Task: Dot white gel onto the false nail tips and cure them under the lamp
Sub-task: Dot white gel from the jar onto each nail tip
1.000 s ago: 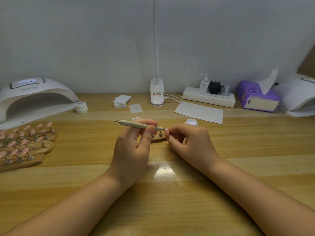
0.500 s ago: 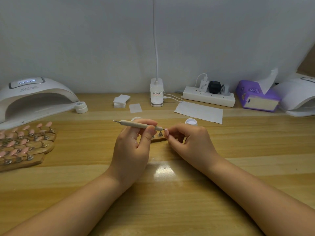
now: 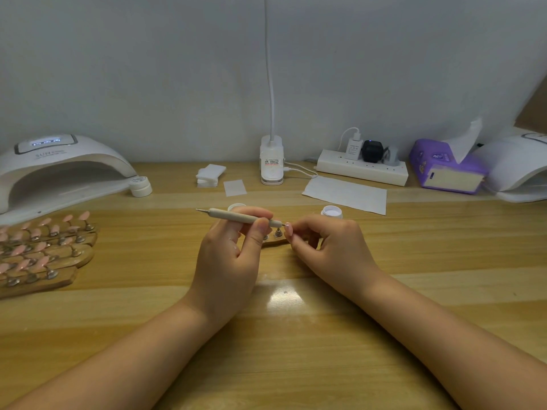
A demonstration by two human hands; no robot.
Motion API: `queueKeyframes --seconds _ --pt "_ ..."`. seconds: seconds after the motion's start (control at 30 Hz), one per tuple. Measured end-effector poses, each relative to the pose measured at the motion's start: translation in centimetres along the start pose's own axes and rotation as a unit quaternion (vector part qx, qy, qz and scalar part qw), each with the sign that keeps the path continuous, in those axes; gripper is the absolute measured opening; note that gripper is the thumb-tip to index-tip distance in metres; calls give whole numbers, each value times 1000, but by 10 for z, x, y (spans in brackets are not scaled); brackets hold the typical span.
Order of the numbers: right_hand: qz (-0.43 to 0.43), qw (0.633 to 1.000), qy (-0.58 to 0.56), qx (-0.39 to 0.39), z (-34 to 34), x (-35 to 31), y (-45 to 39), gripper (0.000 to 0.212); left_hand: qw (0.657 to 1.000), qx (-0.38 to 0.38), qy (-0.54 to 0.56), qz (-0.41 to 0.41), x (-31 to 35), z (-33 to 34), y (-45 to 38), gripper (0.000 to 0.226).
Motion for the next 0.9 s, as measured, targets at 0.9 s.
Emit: queueKeyframes --seconds 0.9 --pt "19 1000 -11 -3 -1 3 0 10 999 35 27 30 8 -5 0 15"
Point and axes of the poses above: each hand's wrist, its own y-axis away from the middle knuckle, its own z-axis out of the palm, x = y × z, the point moved 6 cm from there along -y, towards the middle knuckle, and after that the axes turned 3 degrees about -z, right-handed, at the moved point
